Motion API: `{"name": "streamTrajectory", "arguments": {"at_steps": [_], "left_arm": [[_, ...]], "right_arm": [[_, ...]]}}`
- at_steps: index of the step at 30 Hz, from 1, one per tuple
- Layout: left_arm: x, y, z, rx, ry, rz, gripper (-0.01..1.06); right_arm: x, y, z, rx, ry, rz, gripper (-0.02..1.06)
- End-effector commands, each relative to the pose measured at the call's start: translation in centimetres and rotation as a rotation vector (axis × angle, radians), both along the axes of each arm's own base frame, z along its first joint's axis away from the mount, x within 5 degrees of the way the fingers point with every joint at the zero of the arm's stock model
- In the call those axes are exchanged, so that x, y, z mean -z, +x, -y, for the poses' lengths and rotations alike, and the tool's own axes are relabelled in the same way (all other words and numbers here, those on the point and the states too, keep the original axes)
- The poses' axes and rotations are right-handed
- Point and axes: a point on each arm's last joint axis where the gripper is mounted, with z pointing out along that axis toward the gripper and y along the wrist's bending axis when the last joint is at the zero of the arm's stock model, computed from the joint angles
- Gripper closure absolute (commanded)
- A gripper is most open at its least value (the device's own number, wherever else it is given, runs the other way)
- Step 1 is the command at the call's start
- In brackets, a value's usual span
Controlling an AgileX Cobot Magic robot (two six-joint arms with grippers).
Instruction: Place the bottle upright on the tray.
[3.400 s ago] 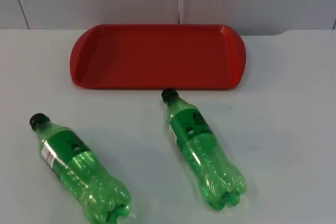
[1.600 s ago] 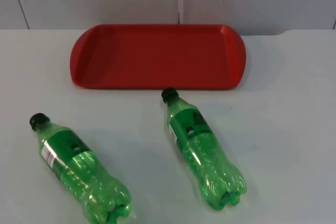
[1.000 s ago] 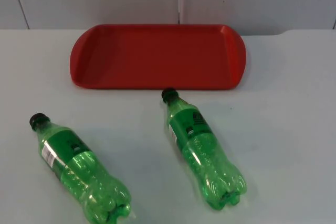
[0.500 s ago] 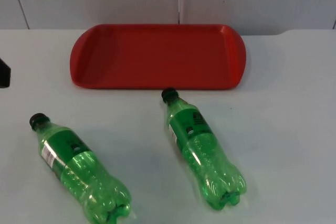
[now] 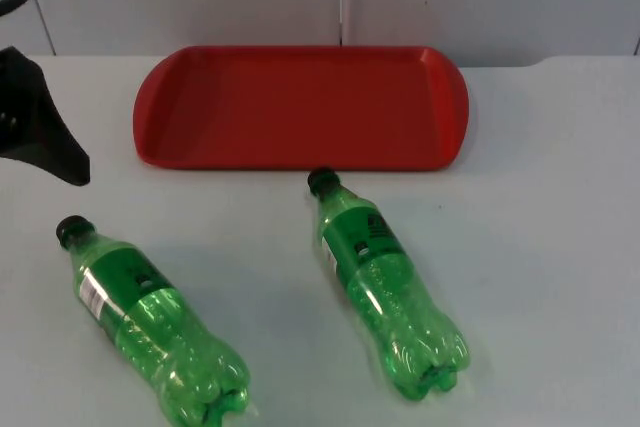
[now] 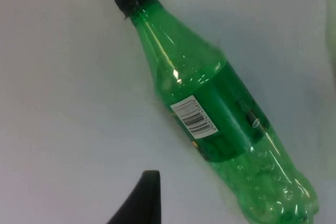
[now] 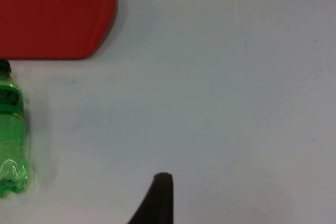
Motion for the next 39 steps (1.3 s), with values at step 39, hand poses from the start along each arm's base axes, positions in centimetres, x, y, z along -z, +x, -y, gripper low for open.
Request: {"name": "streamTrajectory", "arguments": {"at_steps": [39], "left_arm": [[6.9, 8.1, 6.7, -0.397, 0.23, -0.262, 0.02]], "right_arm": [[0.0, 0.0, 0.0, 0.003, 0.005, 0.006, 0.2]]}}
